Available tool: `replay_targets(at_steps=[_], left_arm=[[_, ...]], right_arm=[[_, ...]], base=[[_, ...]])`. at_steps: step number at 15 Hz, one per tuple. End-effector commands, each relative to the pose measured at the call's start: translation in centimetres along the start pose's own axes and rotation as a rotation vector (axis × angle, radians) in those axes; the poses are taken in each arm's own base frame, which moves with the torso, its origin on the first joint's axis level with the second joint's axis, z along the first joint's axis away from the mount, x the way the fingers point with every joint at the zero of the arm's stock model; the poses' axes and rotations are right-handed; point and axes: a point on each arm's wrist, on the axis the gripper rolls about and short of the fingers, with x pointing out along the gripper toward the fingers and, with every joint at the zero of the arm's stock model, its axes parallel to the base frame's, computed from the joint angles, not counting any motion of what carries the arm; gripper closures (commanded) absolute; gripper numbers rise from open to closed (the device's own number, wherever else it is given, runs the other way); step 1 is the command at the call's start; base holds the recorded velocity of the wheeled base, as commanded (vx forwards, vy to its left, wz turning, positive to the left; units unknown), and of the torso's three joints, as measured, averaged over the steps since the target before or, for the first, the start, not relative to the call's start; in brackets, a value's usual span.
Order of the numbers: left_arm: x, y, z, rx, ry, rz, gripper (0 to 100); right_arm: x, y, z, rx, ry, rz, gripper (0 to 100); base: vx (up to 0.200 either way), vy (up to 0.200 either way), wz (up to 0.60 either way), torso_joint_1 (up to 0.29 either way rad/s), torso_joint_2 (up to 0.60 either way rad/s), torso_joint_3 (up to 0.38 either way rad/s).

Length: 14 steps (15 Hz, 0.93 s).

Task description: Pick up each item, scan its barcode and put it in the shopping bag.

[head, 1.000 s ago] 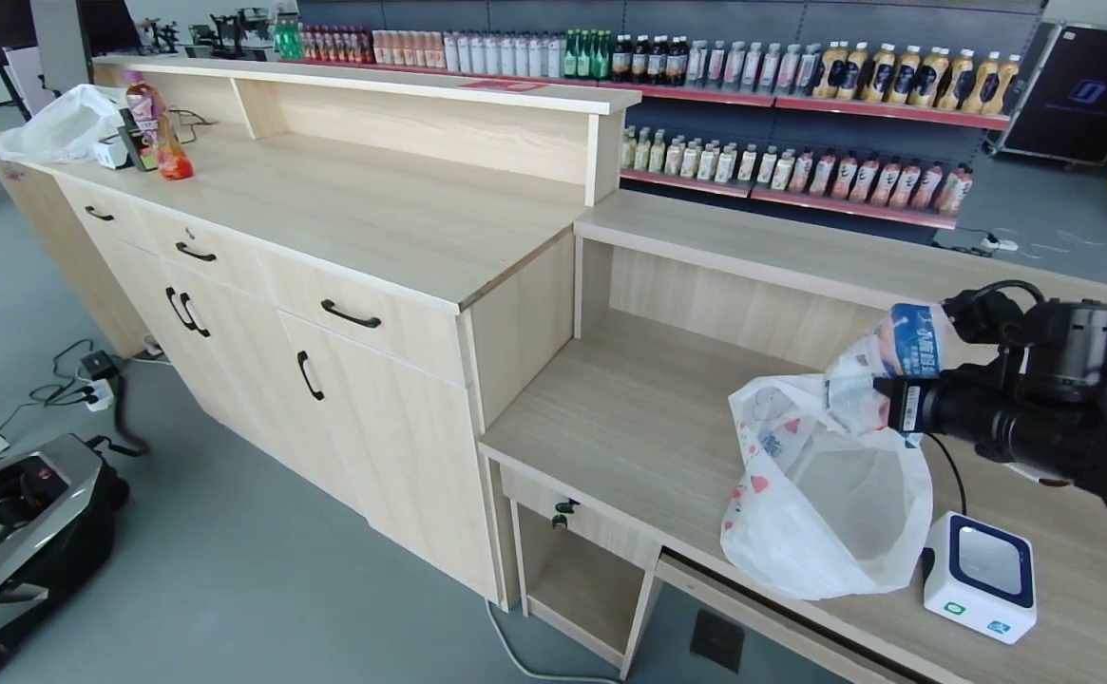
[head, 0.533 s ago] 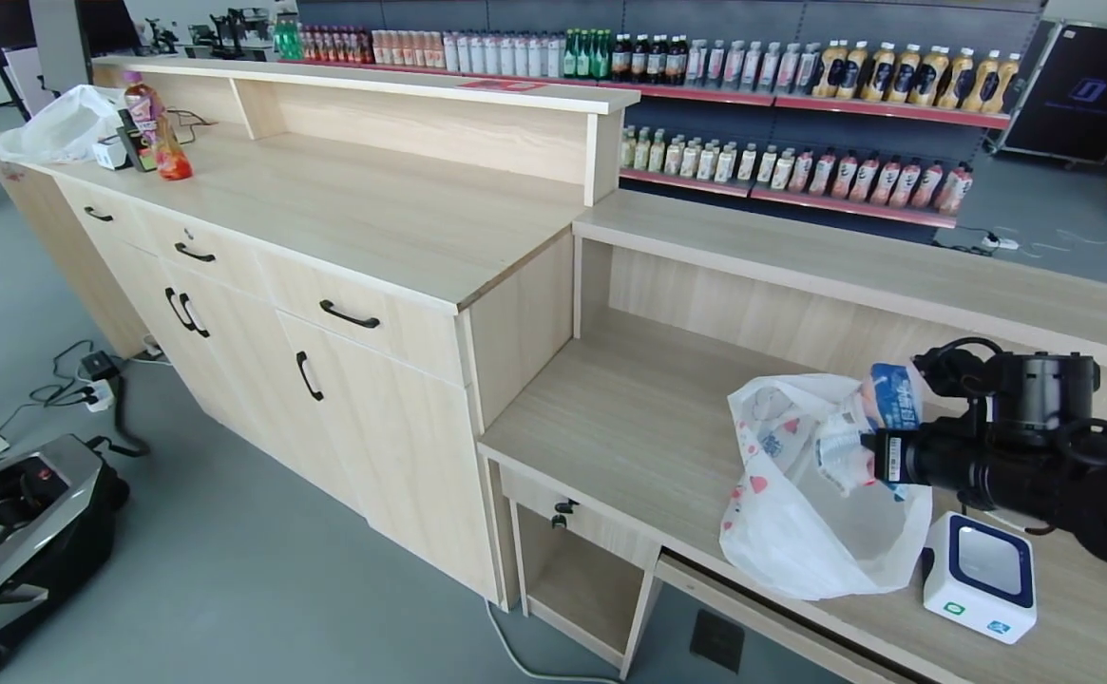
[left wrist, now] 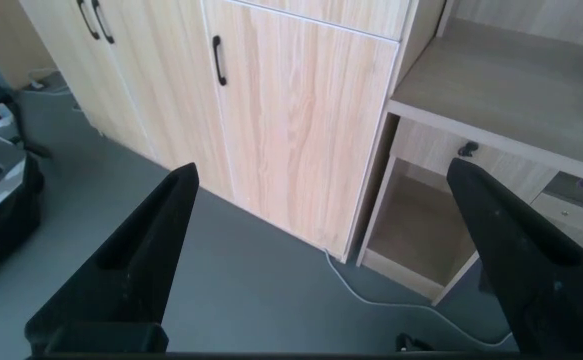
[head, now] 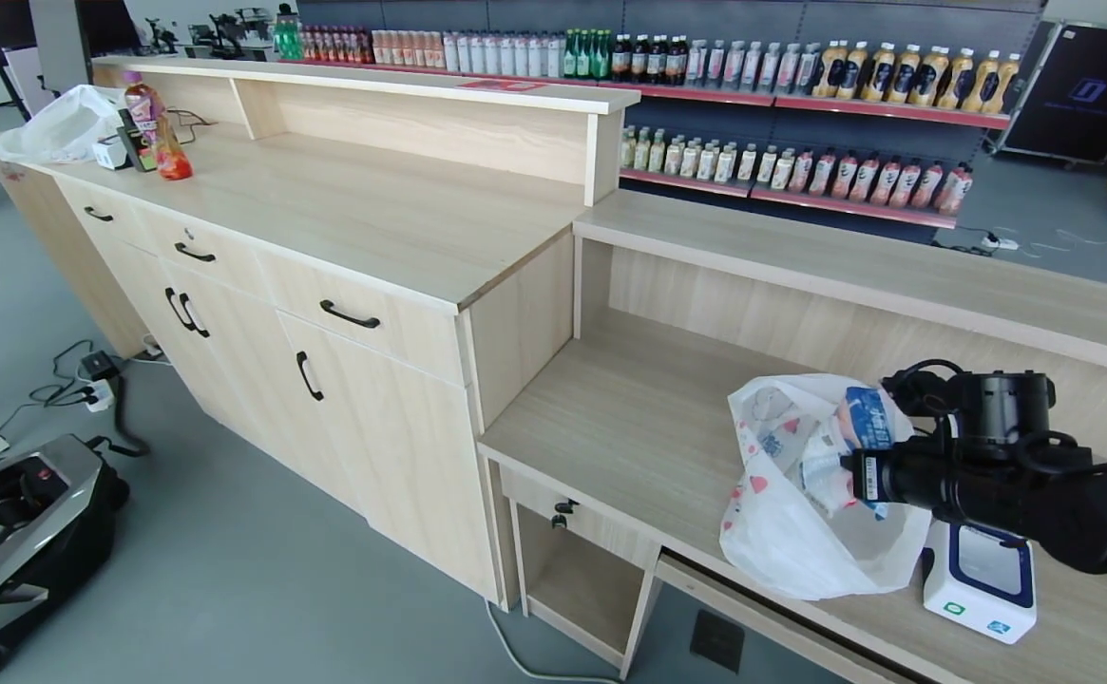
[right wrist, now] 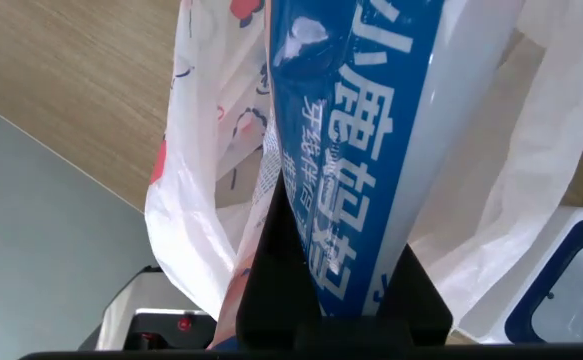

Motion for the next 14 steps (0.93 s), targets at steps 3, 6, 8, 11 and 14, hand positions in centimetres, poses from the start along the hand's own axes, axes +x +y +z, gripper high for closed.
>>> replay_targets(at_steps=[3, 6, 8, 11, 14], left_arm=[[0.0, 0.0, 0.0, 0.000, 0.000, 0.000, 0], [0.0, 0.0, 0.0, 0.000, 0.000, 0.000, 0], [0.0, 0.0, 0.0, 0.000, 0.000, 0.000, 0], [0.0, 0.0, 0.0, 0.000, 0.000, 0.000, 0], [0.0, 0.0, 0.0, 0.000, 0.000, 0.000, 0]], right_arm=[[1.3, 1.3, -0.6, -0.016, 0.031, 0.038, 100], [1.9, 1.8, -1.1, -0.024, 0.049, 0.052, 100], [3.1, 2.1, -0.7, -0.029, 0.029, 0.060, 100], [3.7, 2.1, -0.9, -0.037, 0.037, 0.061, 100], [3.6, 2.1, -1.4, -0.034, 0.049, 0.060, 0]], base=[[0.000, 0.000, 0.00, 0.000, 0.00, 0.000], [0.000, 0.000, 0.00, 0.000, 0.00, 0.000], [0.000, 0.000, 0.00, 0.000, 0.00, 0.000], [0.000, 0.000, 0.00, 0.000, 0.00, 0.000], [0.000, 0.000, 0.00, 0.000, 0.00, 0.000]])
